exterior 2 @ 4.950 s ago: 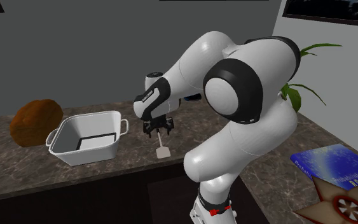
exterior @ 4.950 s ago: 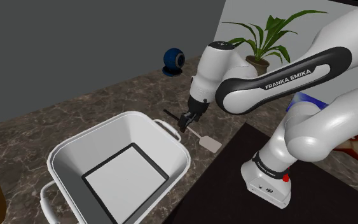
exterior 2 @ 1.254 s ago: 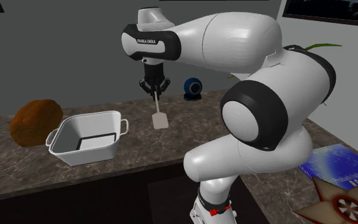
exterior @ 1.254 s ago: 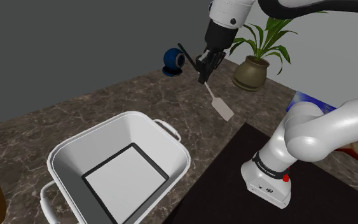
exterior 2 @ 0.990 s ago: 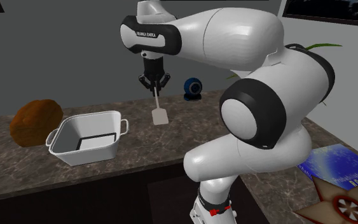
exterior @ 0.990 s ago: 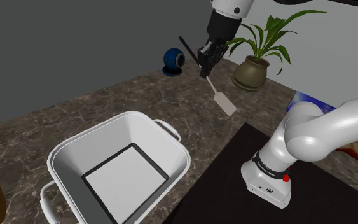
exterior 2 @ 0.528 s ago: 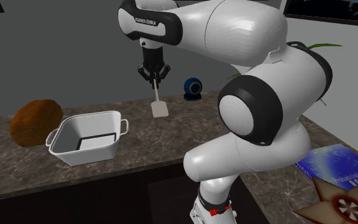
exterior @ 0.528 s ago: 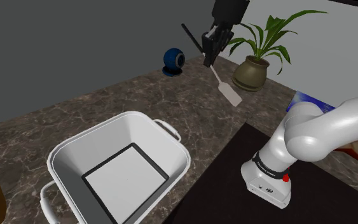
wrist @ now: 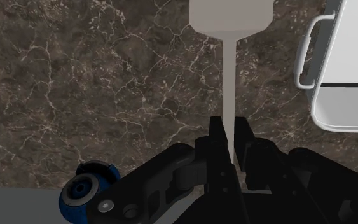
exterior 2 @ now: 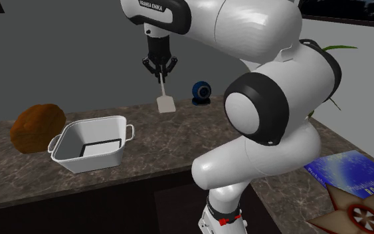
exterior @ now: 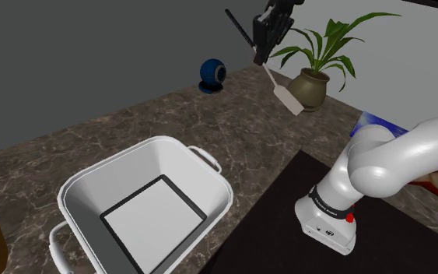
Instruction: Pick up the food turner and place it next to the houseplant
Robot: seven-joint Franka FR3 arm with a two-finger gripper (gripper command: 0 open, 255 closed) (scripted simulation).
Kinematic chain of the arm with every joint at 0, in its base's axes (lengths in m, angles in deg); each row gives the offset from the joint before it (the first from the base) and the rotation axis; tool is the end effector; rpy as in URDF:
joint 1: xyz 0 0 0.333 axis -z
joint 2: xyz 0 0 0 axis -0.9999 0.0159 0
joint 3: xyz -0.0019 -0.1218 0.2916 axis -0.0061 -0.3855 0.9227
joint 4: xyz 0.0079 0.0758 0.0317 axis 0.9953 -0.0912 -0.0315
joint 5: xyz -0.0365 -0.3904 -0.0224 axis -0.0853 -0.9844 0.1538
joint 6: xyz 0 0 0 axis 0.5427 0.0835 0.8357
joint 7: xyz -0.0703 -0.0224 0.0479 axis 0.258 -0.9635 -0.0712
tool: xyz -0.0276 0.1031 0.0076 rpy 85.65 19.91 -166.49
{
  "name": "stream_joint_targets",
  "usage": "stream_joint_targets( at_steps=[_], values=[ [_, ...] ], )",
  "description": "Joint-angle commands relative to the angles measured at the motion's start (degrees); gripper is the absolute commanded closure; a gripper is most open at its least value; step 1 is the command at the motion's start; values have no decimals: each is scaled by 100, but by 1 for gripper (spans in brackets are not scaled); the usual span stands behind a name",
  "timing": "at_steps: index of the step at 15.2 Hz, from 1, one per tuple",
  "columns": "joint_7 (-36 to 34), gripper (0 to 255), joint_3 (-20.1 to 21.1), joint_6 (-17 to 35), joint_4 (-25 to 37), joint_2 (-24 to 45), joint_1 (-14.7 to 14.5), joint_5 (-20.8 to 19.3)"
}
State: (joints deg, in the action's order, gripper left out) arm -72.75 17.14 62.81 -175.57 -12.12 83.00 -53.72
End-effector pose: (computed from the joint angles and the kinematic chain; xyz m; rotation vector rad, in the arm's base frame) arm 0.3269 0.1511 0.6658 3.1382 -0.0703 0.1045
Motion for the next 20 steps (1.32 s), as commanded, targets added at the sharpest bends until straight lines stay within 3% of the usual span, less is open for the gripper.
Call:
stream_joint_targets(
  at_steps=[1, 20],
  values=[
    [-11, 255, -1, -146, 214, 70, 9, -12],
    [-118, 255, 16, -1591, 2505, 923, 95, -143]
  ],
)
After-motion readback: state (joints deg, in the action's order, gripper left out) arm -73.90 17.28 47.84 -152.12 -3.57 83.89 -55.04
